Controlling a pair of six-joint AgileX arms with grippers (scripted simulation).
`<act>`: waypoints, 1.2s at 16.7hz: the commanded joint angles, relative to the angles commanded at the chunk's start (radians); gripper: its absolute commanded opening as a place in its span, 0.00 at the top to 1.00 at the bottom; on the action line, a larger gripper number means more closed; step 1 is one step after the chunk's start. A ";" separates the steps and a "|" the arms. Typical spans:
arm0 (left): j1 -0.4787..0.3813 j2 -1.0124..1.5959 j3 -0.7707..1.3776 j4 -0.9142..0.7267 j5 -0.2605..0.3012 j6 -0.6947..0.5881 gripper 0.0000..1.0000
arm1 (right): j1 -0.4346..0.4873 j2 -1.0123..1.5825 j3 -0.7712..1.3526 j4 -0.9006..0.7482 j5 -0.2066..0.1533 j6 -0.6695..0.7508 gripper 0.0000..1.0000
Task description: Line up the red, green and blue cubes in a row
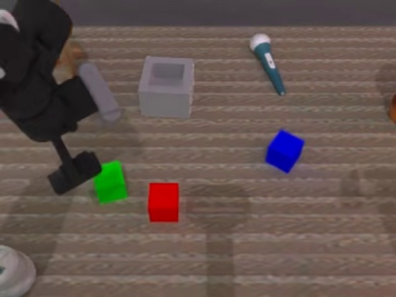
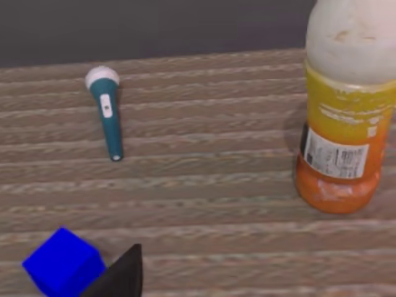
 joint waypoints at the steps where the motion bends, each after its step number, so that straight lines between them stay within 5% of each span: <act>1: -0.011 0.059 0.045 -0.032 0.000 0.029 0.00 | -0.026 -0.076 -0.088 0.058 -0.014 -0.026 0.00; 9: -0.066 0.367 0.296 -0.193 -0.001 0.182 0.00 | -0.155 -0.473 -0.509 0.388 -0.113 -0.141 0.00; 20: -0.065 0.421 0.249 -0.100 0.000 0.189 0.00 | -0.158 -0.487 -0.521 0.399 -0.117 -0.144 0.00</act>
